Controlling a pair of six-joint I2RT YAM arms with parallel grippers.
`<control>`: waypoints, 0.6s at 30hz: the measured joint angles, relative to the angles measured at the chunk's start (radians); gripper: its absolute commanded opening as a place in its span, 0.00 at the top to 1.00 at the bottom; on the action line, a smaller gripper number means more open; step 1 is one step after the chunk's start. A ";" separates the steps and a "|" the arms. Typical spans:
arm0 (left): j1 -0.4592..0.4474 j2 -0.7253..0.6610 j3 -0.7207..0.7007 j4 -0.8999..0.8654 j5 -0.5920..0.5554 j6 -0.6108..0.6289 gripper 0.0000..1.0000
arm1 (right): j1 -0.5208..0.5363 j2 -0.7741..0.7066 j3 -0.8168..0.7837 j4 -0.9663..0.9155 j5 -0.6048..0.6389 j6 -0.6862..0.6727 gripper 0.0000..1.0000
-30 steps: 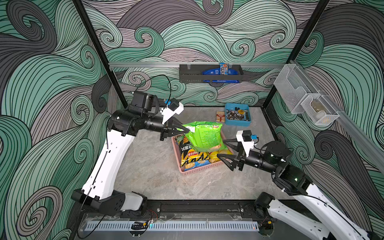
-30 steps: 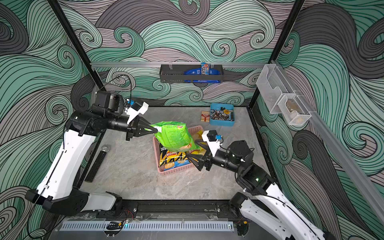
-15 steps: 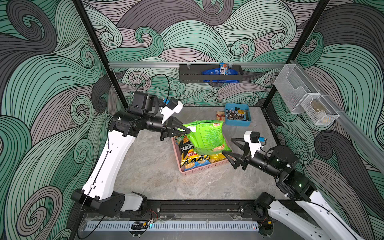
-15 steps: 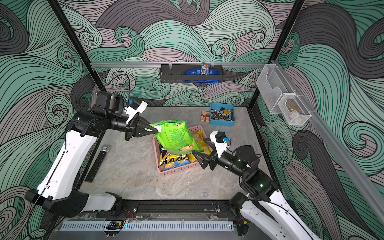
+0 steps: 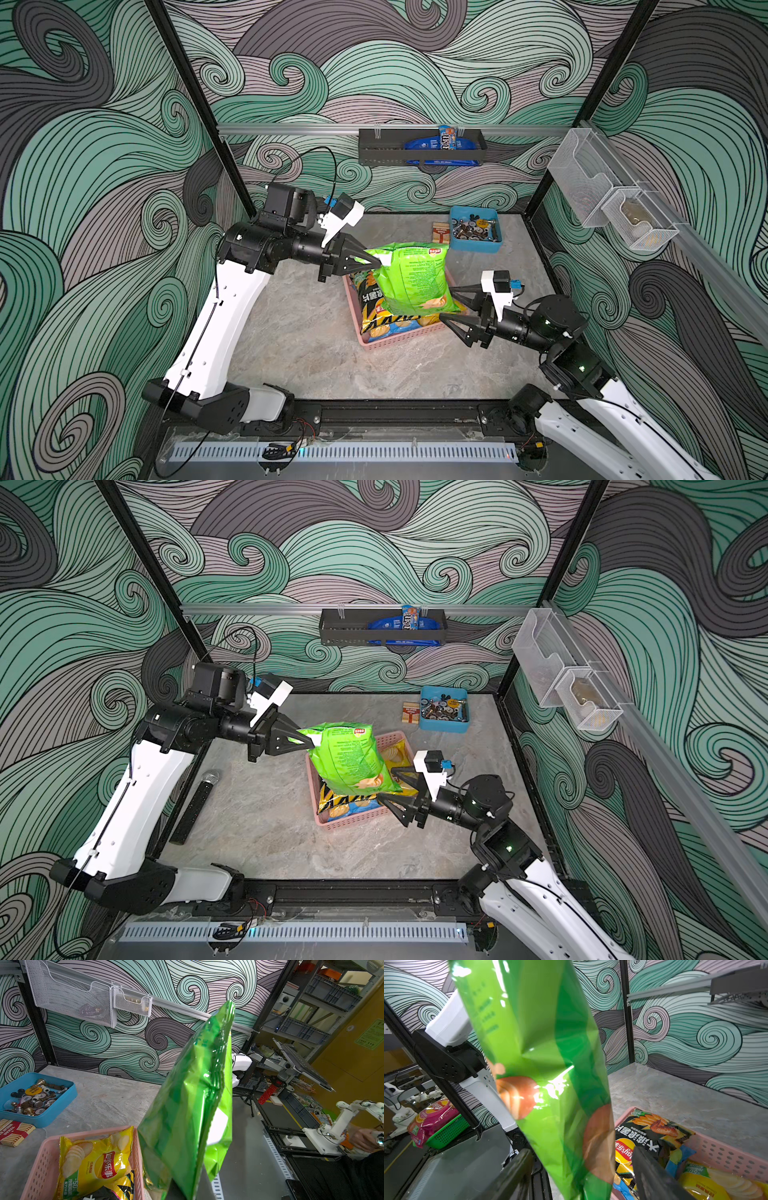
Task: Put the potato chips into the basket
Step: Pick up the potato chip from the corner of the board.
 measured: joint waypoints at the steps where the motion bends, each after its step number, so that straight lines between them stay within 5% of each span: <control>1: 0.001 0.000 0.000 0.000 0.000 -0.001 1.00 | 0.000 -0.001 0.000 0.011 -0.009 0.003 0.34; 4: 0.003 -0.002 -0.004 0.017 0.000 -0.008 1.00 | -0.001 0.004 0.000 0.031 -0.033 0.015 0.49; 9: 0.012 -0.028 -0.063 0.097 0.001 -0.064 1.00 | -0.002 0.024 0.001 0.040 -0.055 0.025 0.53; 18: 0.019 -0.048 -0.117 0.205 -0.029 -0.148 0.98 | -0.002 0.031 0.017 0.046 -0.035 0.032 0.84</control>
